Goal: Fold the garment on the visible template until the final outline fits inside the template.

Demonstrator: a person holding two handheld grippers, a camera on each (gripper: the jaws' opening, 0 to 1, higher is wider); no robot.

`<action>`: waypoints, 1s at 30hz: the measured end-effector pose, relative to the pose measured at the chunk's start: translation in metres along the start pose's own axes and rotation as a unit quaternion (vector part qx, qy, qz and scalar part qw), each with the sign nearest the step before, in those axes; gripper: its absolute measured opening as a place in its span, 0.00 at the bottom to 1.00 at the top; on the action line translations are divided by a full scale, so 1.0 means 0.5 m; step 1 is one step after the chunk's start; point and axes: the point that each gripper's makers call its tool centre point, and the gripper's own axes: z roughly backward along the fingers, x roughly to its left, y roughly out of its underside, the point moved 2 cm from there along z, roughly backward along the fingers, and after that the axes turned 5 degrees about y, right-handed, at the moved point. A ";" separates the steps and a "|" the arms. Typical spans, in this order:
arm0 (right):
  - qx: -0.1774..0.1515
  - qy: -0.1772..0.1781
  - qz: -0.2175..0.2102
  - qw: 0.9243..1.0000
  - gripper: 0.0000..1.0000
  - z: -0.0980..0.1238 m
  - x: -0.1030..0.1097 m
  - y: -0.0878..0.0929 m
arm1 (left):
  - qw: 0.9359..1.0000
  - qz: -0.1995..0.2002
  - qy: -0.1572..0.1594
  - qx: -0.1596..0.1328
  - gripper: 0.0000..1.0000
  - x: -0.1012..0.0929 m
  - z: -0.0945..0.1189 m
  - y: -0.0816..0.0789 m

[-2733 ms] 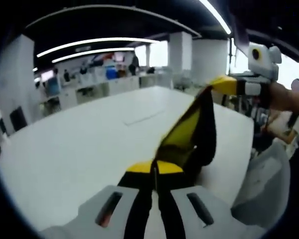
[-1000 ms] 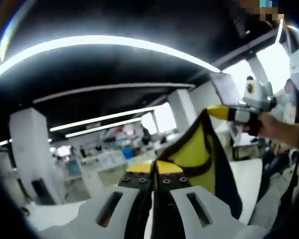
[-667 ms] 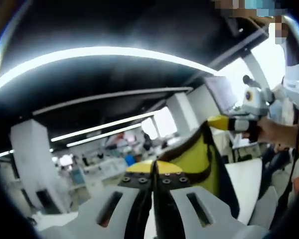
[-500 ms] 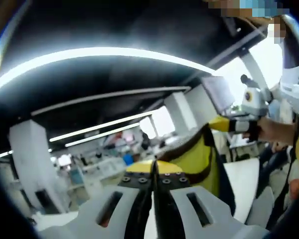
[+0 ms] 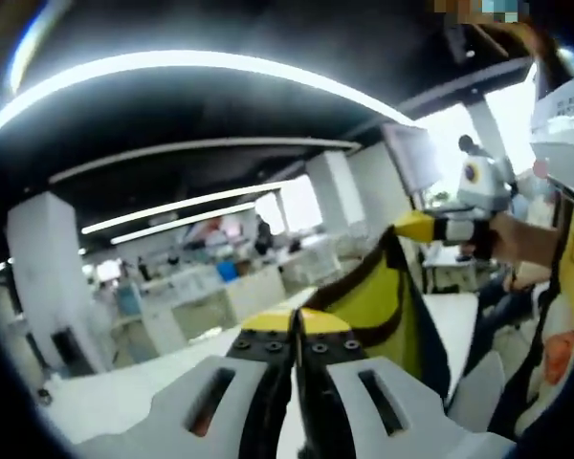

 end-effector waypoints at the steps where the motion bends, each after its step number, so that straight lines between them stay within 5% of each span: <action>1: 0.006 0.001 -0.002 1.000 0.01 -0.004 -0.004 0.014 | 1.000 0.005 0.002 0.003 0.00 0.003 -0.009 0.012; 19: 0.123 0.003 -0.025 0.992 0.01 -0.152 -0.120 0.350 | 0.994 0.041 0.024 0.103 0.00 0.109 -0.255 0.310; 30: 0.179 0.003 -0.028 0.984 0.01 -0.230 -0.174 0.512 | 0.984 0.091 0.039 0.146 0.00 0.159 -0.372 0.464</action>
